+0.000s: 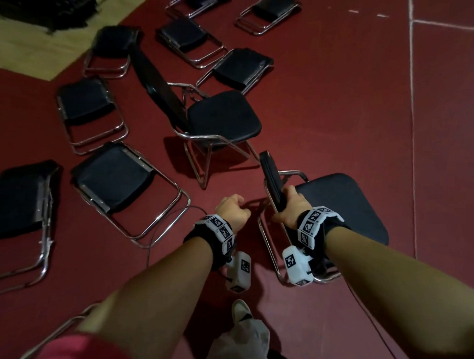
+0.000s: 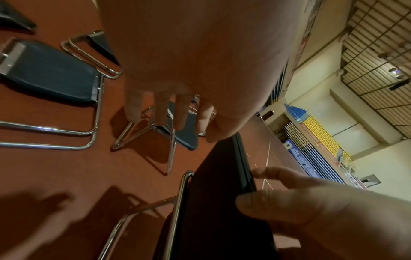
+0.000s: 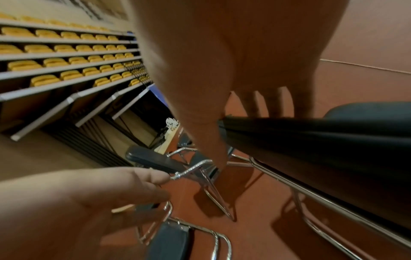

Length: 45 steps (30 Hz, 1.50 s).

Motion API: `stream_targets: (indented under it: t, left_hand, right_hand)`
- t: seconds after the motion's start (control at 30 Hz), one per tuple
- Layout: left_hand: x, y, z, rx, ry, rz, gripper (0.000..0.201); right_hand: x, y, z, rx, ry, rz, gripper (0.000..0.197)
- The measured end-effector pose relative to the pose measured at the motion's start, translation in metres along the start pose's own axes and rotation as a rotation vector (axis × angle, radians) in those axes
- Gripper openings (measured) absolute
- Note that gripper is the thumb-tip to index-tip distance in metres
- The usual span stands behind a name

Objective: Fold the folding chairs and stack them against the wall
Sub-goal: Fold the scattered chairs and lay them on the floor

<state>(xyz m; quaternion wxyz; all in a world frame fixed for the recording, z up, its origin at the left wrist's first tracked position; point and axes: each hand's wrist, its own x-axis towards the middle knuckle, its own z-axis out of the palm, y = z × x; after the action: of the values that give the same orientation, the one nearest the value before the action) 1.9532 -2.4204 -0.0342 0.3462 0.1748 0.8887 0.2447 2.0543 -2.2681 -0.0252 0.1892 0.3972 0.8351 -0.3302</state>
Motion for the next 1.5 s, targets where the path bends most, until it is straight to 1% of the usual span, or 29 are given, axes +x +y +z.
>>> stream_targets:
  t: [0.13, 0.27, 0.4, 0.47, 0.57, 0.6, 0.63, 0.7, 0.83, 0.9, 1.0, 1.03, 1.1, 1.17, 1.23, 1.3, 1.33, 1.37, 1.4, 1.47, 1.5]
  left_hand:
    - [0.007, -0.009, -0.004, -0.047, 0.01, -0.002, 0.043]
    - [0.008, -0.01, -0.004, -0.084, 0.048, -0.011, 0.039]
    - [0.006, -0.004, 0.004, -0.11, 0.079, -0.019, 0.042]
    - [0.003, -0.001, 0.011, -0.12, 0.087, -0.032, 0.042]
    - [-0.004, 0.007, 0.021, -0.134, 0.098, -0.065, 0.042]
    - [-0.007, 0.01, 0.025, -0.141, 0.114, -0.083, 0.042]
    - [-0.009, 0.012, 0.028, -0.149, 0.133, -0.1, 0.042]
    - [-0.015, 0.019, 0.034, -0.161, 0.176, -0.122, 0.041]
    - [-0.03, 0.036, 0.052, -0.184, 0.235, -0.169, 0.039]
    - [-0.038, 0.043, 0.064, -0.195, 0.245, -0.21, 0.037]
    - [-0.055, 0.057, 0.092, -0.225, 0.279, -0.298, 0.025]
    - [-0.058, 0.061, 0.101, -0.226, 0.285, -0.308, 0.021]
    - [-0.064, 0.072, 0.123, -0.212, 0.287, -0.316, 0.023]
    - [-0.071, 0.085, 0.143, -0.238, 0.291, -0.314, 0.023]
    - [-0.077, 0.094, 0.157, -0.275, 0.3, -0.301, 0.021]
    - [-0.083, 0.104, 0.172, -0.272, 0.292, -0.286, 0.019]
    - [-0.085, 0.11, 0.178, -0.268, 0.281, -0.278, 0.012]
    - [-0.085, 0.113, 0.184, -0.267, 0.272, -0.269, 0.012]
    - [-0.087, 0.118, 0.189, -0.255, 0.261, -0.256, 0.016]
    - [-0.088, 0.128, 0.201, -0.215, 0.215, -0.223, 0.013]
    - [-0.089, 0.131, 0.211, -0.197, 0.177, -0.212, 0.017]
  right_hand:
    - [0.004, -0.005, 0.004, -0.064, 0.057, 0.004, 0.059]
    - [0.006, -0.003, 0.002, -0.079, 0.078, -0.019, 0.05]
    - [0.007, 0.004, -0.002, -0.086, 0.058, -0.056, 0.053]
    - [0.007, 0.008, -0.002, -0.069, 0.042, -0.023, 0.058]
    - [0.007, 0.02, -0.005, -0.067, -0.041, 0.054, 0.076]
    - [0.008, 0.025, -0.007, -0.092, -0.078, 0.063, 0.082]
    - [0.009, 0.029, -0.008, -0.117, -0.104, 0.057, 0.084]
    - [0.011, 0.033, -0.008, -0.155, -0.126, 0.005, 0.078]
    - [0.012, 0.042, -0.012, -0.227, -0.115, -0.088, 0.067]
    - [0.015, 0.05, -0.02, -0.21, -0.137, -0.117, 0.068]
    - [0.024, 0.072, -0.044, -0.193, -0.157, -0.18, 0.073]
    - [0.026, 0.079, -0.052, -0.168, -0.155, -0.193, 0.072]
    - [0.026, 0.095, -0.071, -0.109, -0.14, -0.193, 0.067]
    - [0.026, 0.113, -0.086, -0.051, -0.092, -0.187, 0.062]
    - [0.025, 0.129, -0.097, -0.033, -0.039, -0.19, 0.062]
    - [0.02, 0.151, -0.107, -0.031, -0.049, -0.183, 0.061]
    - [0.019, 0.165, -0.111, -0.014, -0.059, -0.17, 0.06]
    - [0.016, 0.175, -0.114, 0.007, -0.066, -0.16, 0.058]
    - [0.012, 0.187, -0.116, 0.03, -0.065, -0.147, 0.055]
    - [0.005, 0.211, -0.116, 0.084, -0.035, -0.113, 0.051]
    - [0.001, 0.225, -0.114, 0.122, -0.01, -0.086, 0.049]
